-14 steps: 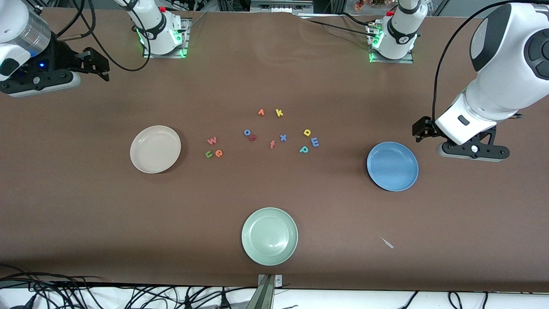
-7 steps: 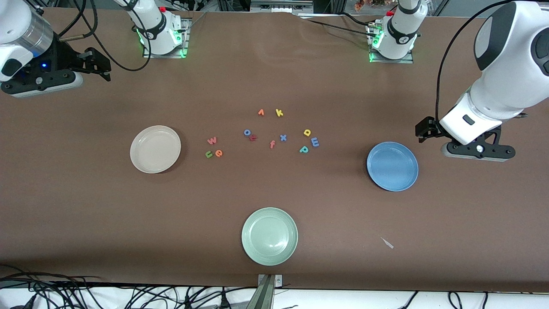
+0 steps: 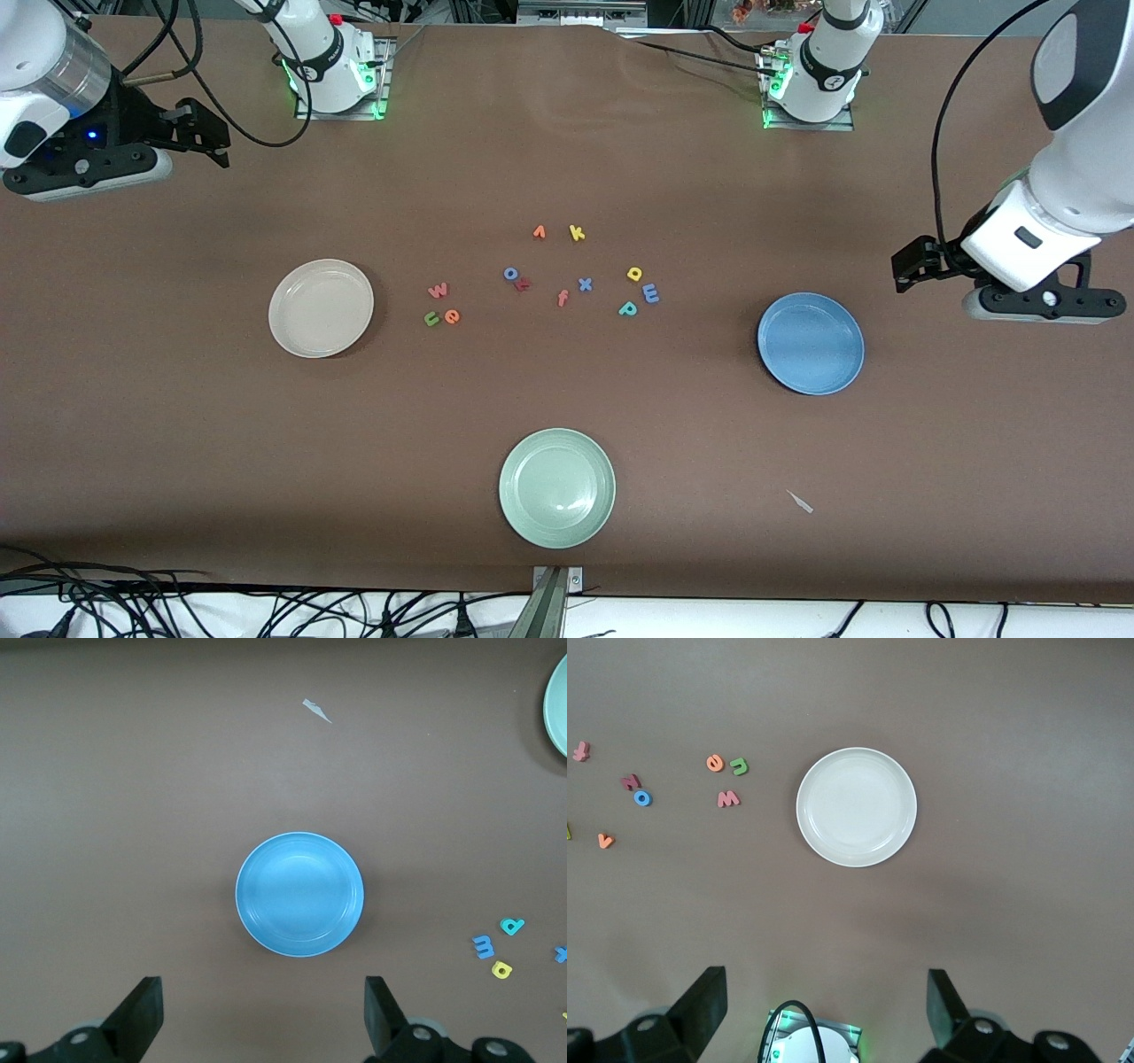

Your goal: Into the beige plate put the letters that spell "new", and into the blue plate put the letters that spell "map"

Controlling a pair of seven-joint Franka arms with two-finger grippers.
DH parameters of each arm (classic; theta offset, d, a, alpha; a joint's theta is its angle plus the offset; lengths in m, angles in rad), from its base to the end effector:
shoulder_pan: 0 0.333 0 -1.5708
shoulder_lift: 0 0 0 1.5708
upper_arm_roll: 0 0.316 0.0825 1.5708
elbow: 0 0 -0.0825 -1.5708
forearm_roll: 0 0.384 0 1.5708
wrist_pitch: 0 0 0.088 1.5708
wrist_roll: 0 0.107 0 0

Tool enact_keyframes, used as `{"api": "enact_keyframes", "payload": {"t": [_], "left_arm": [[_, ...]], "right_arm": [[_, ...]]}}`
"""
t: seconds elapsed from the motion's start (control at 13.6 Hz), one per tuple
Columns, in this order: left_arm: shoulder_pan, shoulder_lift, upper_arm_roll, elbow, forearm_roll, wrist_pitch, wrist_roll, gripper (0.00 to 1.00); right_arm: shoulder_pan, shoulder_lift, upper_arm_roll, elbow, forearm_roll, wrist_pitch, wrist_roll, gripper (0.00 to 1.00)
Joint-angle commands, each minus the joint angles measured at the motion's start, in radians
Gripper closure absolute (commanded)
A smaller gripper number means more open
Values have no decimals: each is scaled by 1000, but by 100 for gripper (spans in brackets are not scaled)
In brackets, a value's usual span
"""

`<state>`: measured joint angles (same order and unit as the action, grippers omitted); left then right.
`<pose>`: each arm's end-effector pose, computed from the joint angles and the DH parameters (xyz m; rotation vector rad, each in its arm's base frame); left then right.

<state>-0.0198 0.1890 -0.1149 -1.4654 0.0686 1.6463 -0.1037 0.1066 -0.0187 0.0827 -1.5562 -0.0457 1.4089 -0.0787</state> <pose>0.6130 -0.0697 0.5711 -3.0938 0.0533 0.0019 0.5226 0.0950 0.6284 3.0547 0.4047 -0.1942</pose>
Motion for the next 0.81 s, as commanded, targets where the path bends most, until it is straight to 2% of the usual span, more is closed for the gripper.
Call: {"api": "enact_keyframes", "payload": {"t": [0.0,0.74], "left_arm": [[6,-10,3,-1,-7,-11,16,0],[44,-33,0,0,-21,-13,16,0]], "right_arm": [[5,-6,-4,4,-13,-5,10,0],[5,-6,-8,4,-5,-4,8,0]]}}
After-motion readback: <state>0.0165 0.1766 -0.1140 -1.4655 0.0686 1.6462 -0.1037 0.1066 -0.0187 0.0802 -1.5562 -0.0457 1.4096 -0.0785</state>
